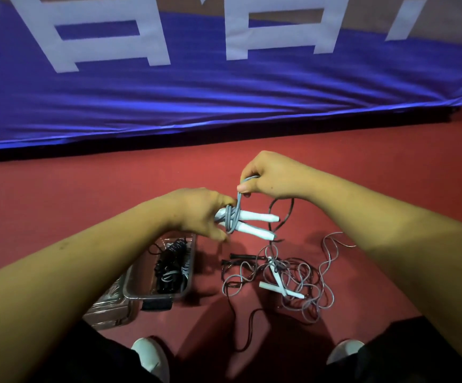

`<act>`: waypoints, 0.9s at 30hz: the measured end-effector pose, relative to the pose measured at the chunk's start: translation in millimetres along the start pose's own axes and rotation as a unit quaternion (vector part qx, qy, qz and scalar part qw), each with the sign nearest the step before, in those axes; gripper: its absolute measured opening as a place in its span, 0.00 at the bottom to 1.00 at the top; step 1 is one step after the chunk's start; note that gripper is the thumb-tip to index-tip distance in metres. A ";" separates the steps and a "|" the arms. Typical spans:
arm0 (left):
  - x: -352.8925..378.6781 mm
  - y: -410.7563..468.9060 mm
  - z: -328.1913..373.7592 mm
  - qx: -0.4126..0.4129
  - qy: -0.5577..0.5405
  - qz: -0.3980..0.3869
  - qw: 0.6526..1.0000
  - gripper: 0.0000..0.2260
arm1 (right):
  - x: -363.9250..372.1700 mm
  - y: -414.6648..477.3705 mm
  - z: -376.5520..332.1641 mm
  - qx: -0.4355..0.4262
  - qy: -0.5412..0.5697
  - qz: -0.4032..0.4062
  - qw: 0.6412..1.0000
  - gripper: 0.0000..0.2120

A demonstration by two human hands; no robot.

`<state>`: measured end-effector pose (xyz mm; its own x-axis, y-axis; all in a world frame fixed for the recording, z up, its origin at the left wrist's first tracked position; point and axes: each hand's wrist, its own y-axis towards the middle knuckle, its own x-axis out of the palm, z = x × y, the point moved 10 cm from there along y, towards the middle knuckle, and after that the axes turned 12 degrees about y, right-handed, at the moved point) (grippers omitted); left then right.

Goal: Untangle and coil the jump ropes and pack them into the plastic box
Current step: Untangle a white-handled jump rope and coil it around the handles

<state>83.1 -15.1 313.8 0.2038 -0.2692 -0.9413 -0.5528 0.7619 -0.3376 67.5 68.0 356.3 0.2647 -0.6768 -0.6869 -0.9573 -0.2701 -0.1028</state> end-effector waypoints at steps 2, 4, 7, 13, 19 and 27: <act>-3.4 -6.0 -0.2 -0.007 -0.048 0.003 0.999 0.21 | -2.3 0.1 -4.0 -0.011 0.006 0.004 1.000 0.08; -6.6 -7.2 -1.3 -0.017 -0.042 0.025 0.999 0.22 | -5.4 -0.7 -8.9 -0.015 0.019 0.008 1.000 0.08; -12.5 -7.3 1.3 -0.011 -0.056 0.060 0.997 0.16 | -9.0 -0.4 -10.2 -0.009 0.053 0.013 0.998 0.08; -15.6 -16.5 12.2 0.061 -0.180 0.038 0.981 0.11 | -3.6 0.0 11.3 0.035 0.231 -0.024 0.972 0.07; -17.8 -20.6 14.7 0.064 -0.372 0.065 0.924 0.06 | 7.1 -0.2 20.1 0.020 0.295 -0.040 0.954 0.03; -38.6 -22.3 -9.7 0.008 -0.521 0.176 0.835 0.05 | 13.0 2.9 32.7 0.022 0.420 0.046 0.906 0.06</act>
<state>79.7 -27.4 357.6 0.6280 0.6252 -0.4633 -0.7176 0.6956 -0.0340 64.3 80.8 323.5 0.1613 -0.9823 0.0951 -0.9786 -0.1717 -0.1138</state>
